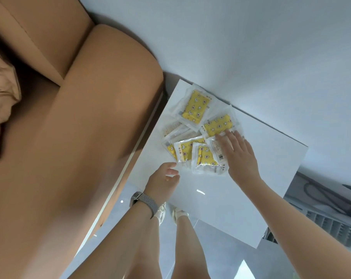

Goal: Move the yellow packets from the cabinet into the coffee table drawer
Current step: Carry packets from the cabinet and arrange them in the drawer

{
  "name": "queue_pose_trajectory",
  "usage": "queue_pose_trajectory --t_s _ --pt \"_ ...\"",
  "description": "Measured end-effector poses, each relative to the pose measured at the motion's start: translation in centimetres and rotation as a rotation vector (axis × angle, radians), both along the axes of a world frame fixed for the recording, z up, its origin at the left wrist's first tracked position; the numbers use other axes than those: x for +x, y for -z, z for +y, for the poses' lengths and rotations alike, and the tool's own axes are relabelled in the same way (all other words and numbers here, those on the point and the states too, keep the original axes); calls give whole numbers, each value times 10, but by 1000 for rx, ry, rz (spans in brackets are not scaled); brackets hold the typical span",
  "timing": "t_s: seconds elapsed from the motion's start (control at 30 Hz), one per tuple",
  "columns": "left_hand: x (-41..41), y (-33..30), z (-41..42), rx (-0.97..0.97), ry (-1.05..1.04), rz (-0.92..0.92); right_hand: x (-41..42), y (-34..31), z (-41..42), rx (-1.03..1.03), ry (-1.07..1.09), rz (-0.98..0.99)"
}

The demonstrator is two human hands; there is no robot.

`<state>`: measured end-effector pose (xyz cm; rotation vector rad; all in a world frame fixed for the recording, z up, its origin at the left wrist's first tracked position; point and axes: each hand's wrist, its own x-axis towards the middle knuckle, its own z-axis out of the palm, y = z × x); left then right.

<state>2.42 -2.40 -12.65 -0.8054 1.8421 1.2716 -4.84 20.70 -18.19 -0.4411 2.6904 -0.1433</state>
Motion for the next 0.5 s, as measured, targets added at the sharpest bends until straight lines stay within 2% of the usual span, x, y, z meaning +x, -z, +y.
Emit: queue_pose_trajectory --t_s 0.17,0.3,0.4,0.5 --pt "0 -2 0 11 -42 -23 2 1 -2 -77 85 51" --pt "1 0 -2 -12 -106 -29 2 -5 -3 -136 150 -98" --pt "3 0 -1 -16 -124 -40 3 -5 7 -95 51 -163" --pt "3 -1 3 -17 -124 -36 3 1 21 -101 -43 -65"
